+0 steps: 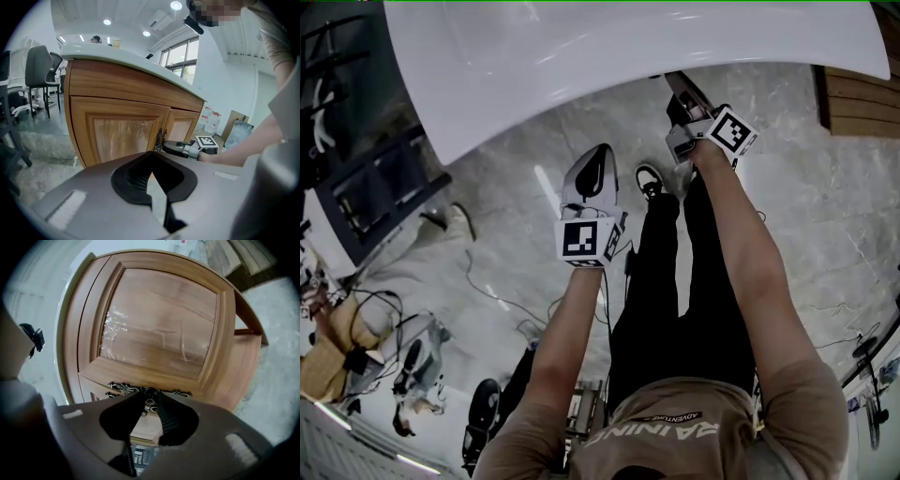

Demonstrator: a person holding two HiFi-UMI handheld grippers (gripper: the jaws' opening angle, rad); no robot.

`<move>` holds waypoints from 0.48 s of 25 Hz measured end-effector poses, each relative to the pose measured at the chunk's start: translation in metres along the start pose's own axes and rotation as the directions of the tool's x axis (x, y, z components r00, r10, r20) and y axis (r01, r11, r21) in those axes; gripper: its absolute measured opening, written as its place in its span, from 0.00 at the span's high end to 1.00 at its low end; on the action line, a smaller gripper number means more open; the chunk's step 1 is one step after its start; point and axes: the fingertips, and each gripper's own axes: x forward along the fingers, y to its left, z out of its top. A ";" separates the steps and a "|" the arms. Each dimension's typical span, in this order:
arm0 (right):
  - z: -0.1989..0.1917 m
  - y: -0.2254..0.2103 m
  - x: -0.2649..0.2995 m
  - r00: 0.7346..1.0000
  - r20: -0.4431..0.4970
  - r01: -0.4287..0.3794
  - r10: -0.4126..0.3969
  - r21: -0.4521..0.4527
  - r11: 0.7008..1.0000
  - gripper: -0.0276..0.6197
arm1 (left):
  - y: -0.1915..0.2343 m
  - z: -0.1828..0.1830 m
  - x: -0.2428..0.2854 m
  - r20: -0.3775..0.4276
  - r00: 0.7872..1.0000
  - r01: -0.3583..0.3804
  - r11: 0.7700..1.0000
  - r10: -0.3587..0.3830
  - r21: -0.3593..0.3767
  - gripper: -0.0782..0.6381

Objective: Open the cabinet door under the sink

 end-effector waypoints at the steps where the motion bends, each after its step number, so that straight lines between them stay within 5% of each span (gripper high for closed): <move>1: 0.000 0.002 -0.001 1.000 0.013 -0.021 0.020 0.033 0.999 0.82 | -0.002 0.000 0.000 -0.002 1.000 0.005 1.000 -0.005 0.001 0.87; 4: 0.000 0.005 0.000 0.997 0.028 -0.072 0.070 0.052 0.996 0.82 | -0.004 0.000 0.003 -0.008 1.000 0.020 1.000 -0.020 0.008 0.87; 12: -0.002 -0.001 -0.010 0.998 -0.019 -0.057 0.057 0.031 0.998 0.82 | -0.010 -0.002 0.013 -0.024 0.999 0.040 0.999 -0.039 0.028 0.87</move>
